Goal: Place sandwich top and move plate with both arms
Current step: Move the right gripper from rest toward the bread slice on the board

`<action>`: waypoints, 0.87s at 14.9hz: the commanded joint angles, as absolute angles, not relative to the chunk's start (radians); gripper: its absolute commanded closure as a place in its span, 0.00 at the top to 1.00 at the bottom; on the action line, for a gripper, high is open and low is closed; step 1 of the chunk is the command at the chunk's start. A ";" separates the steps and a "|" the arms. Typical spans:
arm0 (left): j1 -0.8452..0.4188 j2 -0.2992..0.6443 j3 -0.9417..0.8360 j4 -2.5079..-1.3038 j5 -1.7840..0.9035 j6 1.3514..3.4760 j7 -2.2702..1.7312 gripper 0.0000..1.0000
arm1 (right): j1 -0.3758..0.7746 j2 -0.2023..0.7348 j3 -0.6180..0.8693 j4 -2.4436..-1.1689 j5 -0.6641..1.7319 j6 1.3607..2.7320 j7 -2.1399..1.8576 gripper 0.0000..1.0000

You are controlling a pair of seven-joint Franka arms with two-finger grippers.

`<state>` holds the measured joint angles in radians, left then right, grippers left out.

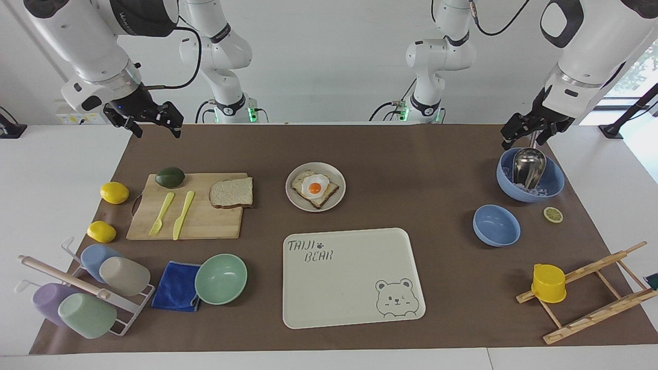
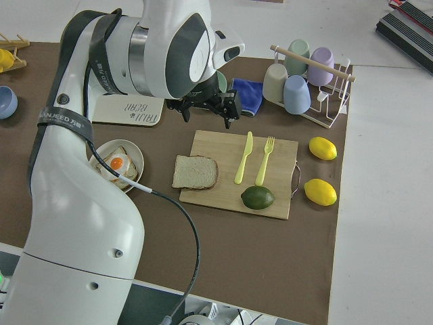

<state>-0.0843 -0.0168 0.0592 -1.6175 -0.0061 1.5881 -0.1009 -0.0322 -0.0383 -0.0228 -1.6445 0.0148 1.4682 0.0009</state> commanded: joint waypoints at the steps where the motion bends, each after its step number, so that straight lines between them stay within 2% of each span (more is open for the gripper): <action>1: -0.075 -0.037 0.055 -1.638 0.000 1.594 -0.097 1.00 | -0.038 -0.041 -0.021 -1.655 0.025 1.459 -0.035 1.00; 2: -0.075 -0.037 0.055 -1.638 -0.002 1.594 -0.097 1.00 | -0.026 -0.049 -0.009 -1.666 0.012 1.476 -0.050 1.00; 5: -0.075 -0.035 0.055 -1.638 -0.002 1.594 -0.097 1.00 | 0.134 -0.032 -0.005 -1.697 -0.164 1.505 0.007 1.00; 9: -0.075 -0.037 0.055 -1.638 -0.002 1.594 -0.097 1.00 | 0.319 0.122 -0.005 -1.683 -0.273 1.512 0.253 1.00; 13: -0.075 -0.037 0.055 -1.638 0.000 1.592 -0.097 1.00 | 0.420 0.227 -0.005 -1.712 -0.314 1.549 0.448 1.00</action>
